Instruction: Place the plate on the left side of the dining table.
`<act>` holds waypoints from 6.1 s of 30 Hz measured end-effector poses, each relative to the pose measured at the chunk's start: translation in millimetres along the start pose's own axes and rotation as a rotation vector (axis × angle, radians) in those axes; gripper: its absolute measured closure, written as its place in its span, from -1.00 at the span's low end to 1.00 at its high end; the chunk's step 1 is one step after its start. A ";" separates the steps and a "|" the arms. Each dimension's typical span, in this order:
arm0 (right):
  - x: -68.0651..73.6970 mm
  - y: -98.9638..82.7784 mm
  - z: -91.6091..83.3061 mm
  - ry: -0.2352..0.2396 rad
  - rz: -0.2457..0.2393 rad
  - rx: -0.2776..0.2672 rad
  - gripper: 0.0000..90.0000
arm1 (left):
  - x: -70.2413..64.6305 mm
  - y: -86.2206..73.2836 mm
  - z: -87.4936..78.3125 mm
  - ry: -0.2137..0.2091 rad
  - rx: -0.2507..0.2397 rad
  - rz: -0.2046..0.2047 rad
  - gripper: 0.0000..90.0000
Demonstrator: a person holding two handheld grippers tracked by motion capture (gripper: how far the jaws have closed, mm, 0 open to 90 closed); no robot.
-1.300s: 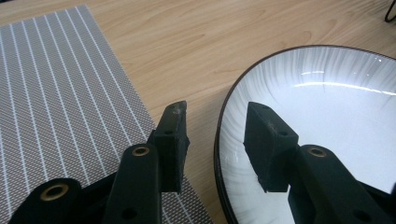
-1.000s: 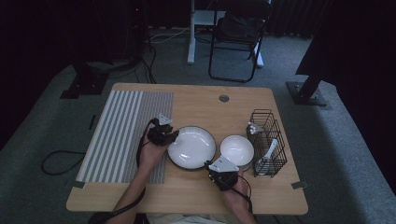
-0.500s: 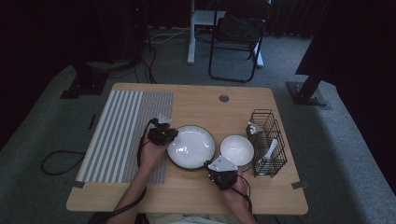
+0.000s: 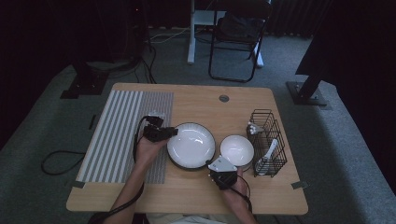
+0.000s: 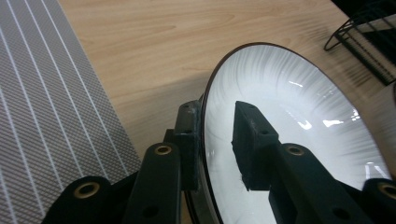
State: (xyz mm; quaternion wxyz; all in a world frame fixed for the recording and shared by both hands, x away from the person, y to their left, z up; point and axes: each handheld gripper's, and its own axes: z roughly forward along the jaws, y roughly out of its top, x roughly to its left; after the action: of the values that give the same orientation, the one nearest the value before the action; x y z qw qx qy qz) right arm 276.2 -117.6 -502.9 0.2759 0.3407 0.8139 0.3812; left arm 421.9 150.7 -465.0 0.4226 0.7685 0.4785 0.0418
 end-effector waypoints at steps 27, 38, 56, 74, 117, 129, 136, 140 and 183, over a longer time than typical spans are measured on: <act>2.4 -1.2 1.0 -0.028 -0.018 0.002 1.00 | 26.8 -14.0 13.1 -0.238 0.030 -0.221 0.62; 2.0 -2.7 1.0 -0.023 -0.015 0.003 0.98 | 23.4 -13.8 9.6 -0.211 -0.008 -0.218 0.84; 10.8 -11.3 -10.6 0.031 -0.051 -0.039 0.38 | 23.5 -4.6 -13.8 -0.225 -0.119 -0.237 0.84; 20.3 -23.2 -1.3 0.113 -0.038 0.031 0.16 | 49.6 -8.0 -45.5 -0.205 -0.204 -0.291 0.83; 17.5 -21.9 3.3 0.153 -0.040 0.072 0.01 | 107.7 -30.8 -95.5 -0.074 -0.271 -0.398 0.83; 18.2 -21.9 3.2 0.151 -0.043 0.070 0.01 | 126.3 -36.2 -113.3 -0.005 -0.311 -0.432 0.82; 18.2 -21.8 3.3 0.153 -0.044 0.069 0.01 | 136.8 -41.7 -118.6 0.025 -0.314 -0.455 0.82; 18.2 -21.7 3.6 0.155 -0.045 0.069 0.01 | 141.8 -44.4 -118.9 0.029 -0.323 -0.468 0.82; 19.2 -21.5 3.3 0.153 -0.051 0.068 0.00 | 178.3 -61.5 -111.0 0.111 -0.280 -0.565 0.81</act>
State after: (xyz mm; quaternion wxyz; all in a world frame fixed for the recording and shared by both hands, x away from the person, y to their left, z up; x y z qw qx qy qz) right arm 259.3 -111.7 -525.8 0.2108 0.2989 0.8536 0.3709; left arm 422.8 367.2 -497.1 0.4925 0.5361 0.6849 0.0298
